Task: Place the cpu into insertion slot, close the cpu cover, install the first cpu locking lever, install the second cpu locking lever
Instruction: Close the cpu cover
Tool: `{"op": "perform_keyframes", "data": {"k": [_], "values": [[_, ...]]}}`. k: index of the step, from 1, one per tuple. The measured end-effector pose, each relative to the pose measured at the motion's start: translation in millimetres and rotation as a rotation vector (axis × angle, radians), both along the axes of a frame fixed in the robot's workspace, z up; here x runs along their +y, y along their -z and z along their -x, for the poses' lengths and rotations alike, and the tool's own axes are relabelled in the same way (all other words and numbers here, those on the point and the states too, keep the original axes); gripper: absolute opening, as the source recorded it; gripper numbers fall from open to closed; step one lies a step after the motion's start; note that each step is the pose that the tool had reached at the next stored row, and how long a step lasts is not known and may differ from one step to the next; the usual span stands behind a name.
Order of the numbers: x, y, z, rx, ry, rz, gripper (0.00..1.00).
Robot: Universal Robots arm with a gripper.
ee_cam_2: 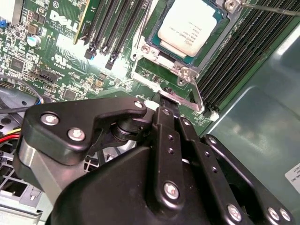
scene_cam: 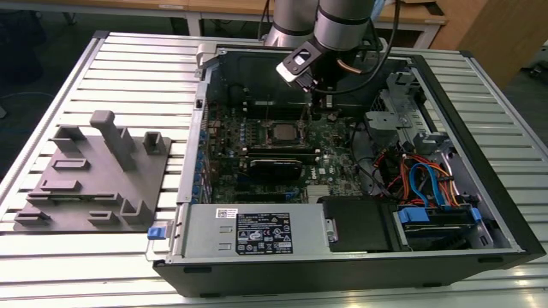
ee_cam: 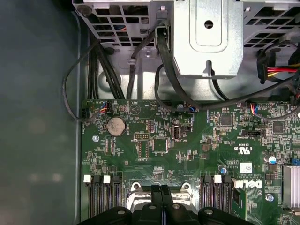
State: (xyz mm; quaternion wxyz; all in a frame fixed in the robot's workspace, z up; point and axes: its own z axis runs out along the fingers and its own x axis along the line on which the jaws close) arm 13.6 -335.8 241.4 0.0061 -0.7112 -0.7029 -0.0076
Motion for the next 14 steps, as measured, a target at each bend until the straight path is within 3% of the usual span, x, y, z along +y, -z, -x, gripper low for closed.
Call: {"op": "perform_keyframes", "data": {"k": [14], "values": [[0.0, 0.0, 7.5, 0.0, 0.0, 0.0, 0.1]]}}
